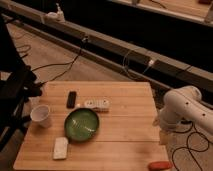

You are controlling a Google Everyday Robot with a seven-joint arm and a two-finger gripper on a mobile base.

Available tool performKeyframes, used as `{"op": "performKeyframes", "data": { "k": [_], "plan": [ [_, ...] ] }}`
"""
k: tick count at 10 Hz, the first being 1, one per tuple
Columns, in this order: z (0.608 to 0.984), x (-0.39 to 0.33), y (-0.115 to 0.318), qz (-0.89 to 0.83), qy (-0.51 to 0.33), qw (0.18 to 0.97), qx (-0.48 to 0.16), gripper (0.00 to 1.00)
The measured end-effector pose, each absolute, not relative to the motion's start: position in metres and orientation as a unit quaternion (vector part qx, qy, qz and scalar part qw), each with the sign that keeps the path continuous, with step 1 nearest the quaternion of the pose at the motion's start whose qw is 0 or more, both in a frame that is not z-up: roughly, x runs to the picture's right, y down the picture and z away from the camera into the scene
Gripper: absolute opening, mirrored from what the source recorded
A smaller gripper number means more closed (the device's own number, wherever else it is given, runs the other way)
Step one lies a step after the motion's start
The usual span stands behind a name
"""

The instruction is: Place the pepper in the ceramic cup

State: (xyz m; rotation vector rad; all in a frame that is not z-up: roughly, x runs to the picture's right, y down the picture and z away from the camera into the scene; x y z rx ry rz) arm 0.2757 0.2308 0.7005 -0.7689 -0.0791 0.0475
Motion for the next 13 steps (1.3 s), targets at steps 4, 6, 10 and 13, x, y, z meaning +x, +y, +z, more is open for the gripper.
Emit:
{"op": "performKeyframes", "data": {
  "k": [4,6,10,13],
  "plan": [
    [0.697,0.280,0.269,-0.007,-0.050,0.914,-0.402,0.65],
    [0.693,0.279,0.281,-0.038,-0.053,0.909,-0.411,0.65],
    [0.693,0.279,0.281,-0.038,-0.053,0.909,-0.411,0.65],
    [0.692,0.287,0.282,-0.045,-0.029,0.908,-0.415,0.65]
  ]
}}
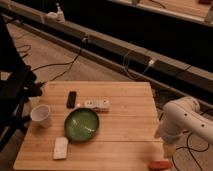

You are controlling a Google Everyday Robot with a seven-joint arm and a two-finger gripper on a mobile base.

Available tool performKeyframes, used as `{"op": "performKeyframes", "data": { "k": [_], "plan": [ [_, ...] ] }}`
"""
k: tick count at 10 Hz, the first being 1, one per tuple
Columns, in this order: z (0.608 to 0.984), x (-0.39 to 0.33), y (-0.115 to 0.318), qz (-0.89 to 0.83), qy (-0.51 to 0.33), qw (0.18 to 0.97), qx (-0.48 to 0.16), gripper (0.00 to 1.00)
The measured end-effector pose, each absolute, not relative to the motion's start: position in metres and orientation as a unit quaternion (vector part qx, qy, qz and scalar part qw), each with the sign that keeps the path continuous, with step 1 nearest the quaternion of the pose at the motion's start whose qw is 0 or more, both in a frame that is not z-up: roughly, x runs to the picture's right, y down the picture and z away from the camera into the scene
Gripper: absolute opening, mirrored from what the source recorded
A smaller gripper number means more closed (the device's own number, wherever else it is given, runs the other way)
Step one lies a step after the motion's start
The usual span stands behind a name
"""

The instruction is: Place the pepper in the ceramic cup

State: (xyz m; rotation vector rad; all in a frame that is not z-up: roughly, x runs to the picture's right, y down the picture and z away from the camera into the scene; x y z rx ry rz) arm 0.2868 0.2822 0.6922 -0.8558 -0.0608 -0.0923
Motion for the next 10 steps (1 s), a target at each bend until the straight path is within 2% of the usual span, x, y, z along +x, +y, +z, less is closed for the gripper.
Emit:
{"op": "performKeyframes", "data": {
  "k": [6,10],
  "plan": [
    [0.689,0.277,0.314,-0.042,-0.023,0.894,-0.445,0.65],
    [0.704,0.271,0.331,-0.024,-0.040,0.895,-0.443,0.65]
  ]
}}
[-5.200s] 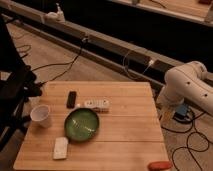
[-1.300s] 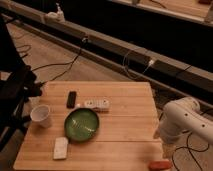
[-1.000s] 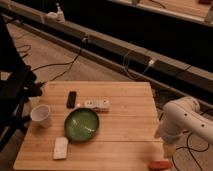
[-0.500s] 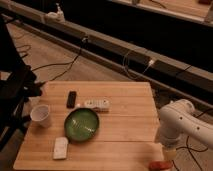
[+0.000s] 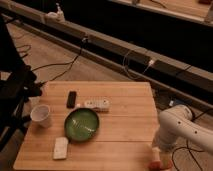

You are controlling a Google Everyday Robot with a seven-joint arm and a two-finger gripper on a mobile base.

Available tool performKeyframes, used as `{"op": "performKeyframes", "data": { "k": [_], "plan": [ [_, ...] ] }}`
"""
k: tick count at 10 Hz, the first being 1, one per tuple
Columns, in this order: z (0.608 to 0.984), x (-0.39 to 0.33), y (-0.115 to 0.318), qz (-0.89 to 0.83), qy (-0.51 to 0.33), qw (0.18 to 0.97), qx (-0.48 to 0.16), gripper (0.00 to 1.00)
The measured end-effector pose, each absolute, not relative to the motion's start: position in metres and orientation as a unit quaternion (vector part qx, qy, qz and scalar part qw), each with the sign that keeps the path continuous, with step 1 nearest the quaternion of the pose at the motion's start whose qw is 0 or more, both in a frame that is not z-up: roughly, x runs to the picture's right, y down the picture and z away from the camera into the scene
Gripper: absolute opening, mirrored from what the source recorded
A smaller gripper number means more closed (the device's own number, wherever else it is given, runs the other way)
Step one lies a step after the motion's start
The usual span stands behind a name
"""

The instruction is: Place the pepper in the ceramic cup

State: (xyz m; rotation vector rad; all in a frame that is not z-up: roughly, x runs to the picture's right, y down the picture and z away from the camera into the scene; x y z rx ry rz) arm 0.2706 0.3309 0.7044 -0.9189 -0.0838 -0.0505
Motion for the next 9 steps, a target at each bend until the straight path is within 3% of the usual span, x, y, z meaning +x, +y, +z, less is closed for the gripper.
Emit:
{"op": "performKeyframes", "data": {
  "k": [9],
  "plan": [
    [0.718,0.294,0.351,0.005,-0.028,0.895,-0.445,0.65]
  ]
}}
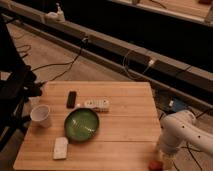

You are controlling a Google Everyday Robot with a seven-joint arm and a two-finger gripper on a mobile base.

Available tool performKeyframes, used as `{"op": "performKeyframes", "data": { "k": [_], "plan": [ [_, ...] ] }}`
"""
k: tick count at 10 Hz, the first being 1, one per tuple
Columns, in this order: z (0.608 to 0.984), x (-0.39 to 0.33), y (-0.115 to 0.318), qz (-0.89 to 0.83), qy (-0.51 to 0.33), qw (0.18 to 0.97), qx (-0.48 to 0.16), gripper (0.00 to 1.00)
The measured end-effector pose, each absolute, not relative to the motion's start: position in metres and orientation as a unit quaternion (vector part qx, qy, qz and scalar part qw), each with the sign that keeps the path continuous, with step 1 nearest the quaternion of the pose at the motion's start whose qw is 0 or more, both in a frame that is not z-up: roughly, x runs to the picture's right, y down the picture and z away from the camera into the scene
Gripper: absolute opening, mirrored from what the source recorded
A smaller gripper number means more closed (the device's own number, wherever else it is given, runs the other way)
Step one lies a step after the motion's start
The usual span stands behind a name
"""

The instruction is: Place the pepper in the ceramic cup

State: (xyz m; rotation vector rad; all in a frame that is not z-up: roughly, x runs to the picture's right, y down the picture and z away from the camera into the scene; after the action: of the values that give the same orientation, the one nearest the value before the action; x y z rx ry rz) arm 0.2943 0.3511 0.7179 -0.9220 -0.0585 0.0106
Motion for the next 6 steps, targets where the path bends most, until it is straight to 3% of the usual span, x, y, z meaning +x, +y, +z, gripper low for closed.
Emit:
{"op": "performKeyframes", "data": {
  "k": [6],
  "plan": [
    [0.7232,0.2921,0.3614,0.028,-0.055,0.894,-0.444,0.65]
  ]
}}
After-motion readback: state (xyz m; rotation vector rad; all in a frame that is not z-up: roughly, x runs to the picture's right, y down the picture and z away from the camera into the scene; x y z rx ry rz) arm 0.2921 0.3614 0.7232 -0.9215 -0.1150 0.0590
